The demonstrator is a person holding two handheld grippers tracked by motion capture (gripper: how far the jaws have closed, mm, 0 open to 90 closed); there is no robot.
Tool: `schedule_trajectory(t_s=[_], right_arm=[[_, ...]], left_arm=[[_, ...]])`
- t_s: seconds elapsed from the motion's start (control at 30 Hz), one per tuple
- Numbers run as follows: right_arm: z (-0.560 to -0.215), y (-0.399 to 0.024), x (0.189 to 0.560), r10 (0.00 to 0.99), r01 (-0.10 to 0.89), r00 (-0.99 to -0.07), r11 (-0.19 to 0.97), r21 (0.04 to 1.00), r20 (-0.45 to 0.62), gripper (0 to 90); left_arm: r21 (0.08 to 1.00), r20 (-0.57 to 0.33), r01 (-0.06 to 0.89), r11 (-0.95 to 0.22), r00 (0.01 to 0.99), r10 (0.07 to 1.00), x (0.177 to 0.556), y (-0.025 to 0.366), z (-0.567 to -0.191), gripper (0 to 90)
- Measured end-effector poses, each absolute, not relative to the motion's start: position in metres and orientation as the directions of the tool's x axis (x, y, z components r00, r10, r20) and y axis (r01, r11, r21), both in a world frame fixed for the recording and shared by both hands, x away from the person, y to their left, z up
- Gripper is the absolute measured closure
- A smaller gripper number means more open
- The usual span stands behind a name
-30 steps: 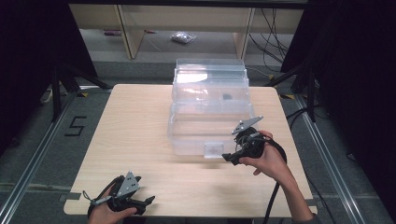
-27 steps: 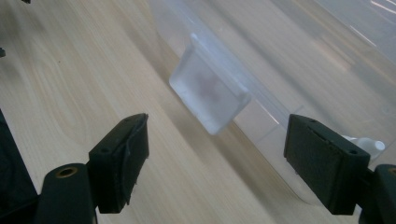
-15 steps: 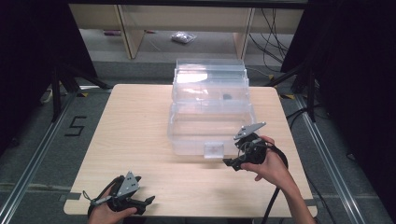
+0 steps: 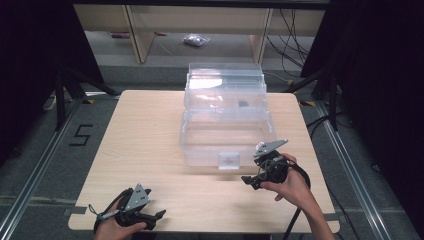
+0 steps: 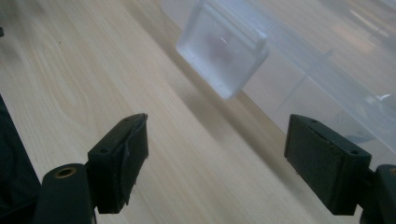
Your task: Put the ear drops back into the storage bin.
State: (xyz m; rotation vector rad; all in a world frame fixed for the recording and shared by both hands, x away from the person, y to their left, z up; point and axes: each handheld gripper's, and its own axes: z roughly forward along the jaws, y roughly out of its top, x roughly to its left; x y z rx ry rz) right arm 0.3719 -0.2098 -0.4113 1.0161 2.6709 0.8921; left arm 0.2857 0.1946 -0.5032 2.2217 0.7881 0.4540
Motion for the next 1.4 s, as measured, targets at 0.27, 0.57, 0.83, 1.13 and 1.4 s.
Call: schedule_trajectory(t_s=[0.27,0.57,0.83,1.13,1.4], right_arm=[[-0.424,-0.217,0.369,0.634,0.528,-0.771,0.589,0.612,0.055,22.5],[-0.439,-0.225,0.364,0.637,0.506,-0.770,0.572,0.646,0.038,21.9],[-0.448,-0.233,0.355,0.654,0.543,-0.751,0.539,0.644,0.087,20.8],[-0.465,-0.245,0.343,0.657,0.532,-0.748,0.508,0.677,0.095,20.1],[-0.469,-0.250,0.332,0.675,0.561,-0.728,0.483,0.672,0.122,18.7]], left_arm=[[0.733,0.080,0.400,-0.549,0.751,0.655,0.285,0.195,-0.502,16.6],[0.733,0.082,0.400,-0.550,0.751,0.655,0.285,0.195,-0.502,16.6],[0.733,0.083,0.399,-0.551,0.751,0.655,0.285,0.195,-0.502,16.6],[0.734,0.084,0.398,-0.551,0.751,0.654,0.285,0.194,-0.503,16.6],[0.745,0.064,0.404,-0.531,0.749,0.659,0.284,0.193,-0.503,16.6]])
